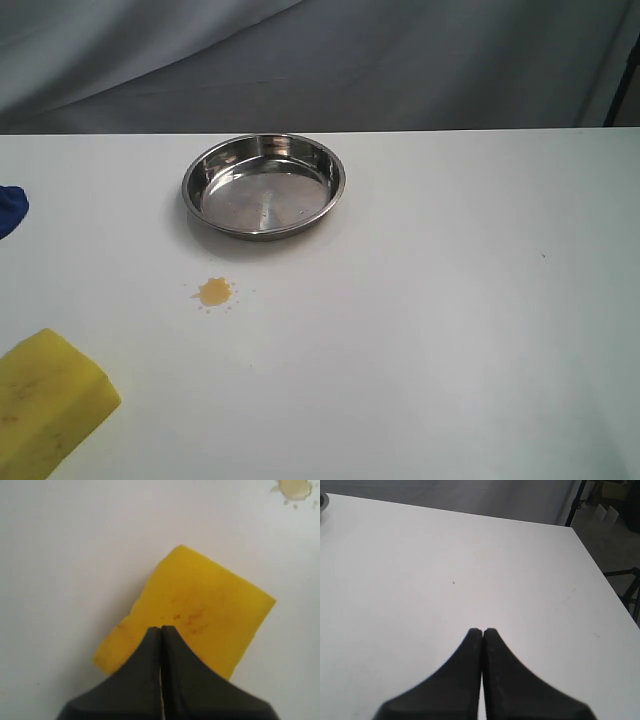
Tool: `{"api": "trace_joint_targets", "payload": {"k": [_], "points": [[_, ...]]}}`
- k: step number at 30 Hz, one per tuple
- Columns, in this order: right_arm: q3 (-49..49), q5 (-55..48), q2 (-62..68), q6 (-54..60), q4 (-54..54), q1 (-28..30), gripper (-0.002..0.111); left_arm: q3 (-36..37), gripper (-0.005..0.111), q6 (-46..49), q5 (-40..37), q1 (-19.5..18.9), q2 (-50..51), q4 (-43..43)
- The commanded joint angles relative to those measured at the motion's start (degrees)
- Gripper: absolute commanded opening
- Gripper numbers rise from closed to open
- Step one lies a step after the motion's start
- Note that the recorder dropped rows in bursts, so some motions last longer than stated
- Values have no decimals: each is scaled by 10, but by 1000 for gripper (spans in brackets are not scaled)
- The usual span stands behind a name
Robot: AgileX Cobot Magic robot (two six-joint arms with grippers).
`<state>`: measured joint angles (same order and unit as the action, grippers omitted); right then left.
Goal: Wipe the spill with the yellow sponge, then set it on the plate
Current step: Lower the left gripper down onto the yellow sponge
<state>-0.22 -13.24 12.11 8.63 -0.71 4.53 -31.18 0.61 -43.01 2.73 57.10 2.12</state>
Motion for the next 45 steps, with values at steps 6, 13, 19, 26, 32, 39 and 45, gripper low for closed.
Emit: {"api": "trace_joint_targets", "payload": {"k": [6, 13, 19, 26, 32, 39, 45], "points": [[2, 5, 2, 0, 3, 2, 0, -37, 0, 1, 0, 2, 92, 4], [2, 5, 2, 0, 3, 2, 0, -37, 0, 1, 7, 2, 90, 4], [2, 5, 2, 0, 3, 2, 0, -37, 0, 1, 12, 2, 90, 5], [2, 5, 2, 0, 3, 2, 0, -34, 0, 15, 6, 2, 90, 8], [2, 5, 2, 0, 3, 2, 0, -19, 0, 101, 8, 2, 90, 65], [2, 5, 2, 0, 3, 2, 0, 2, 0, 255, 7, 2, 90, 183], [2, 5, 2, 0, 3, 2, 0, 2, 0, 359, 7, 2, 90, 271]]}}
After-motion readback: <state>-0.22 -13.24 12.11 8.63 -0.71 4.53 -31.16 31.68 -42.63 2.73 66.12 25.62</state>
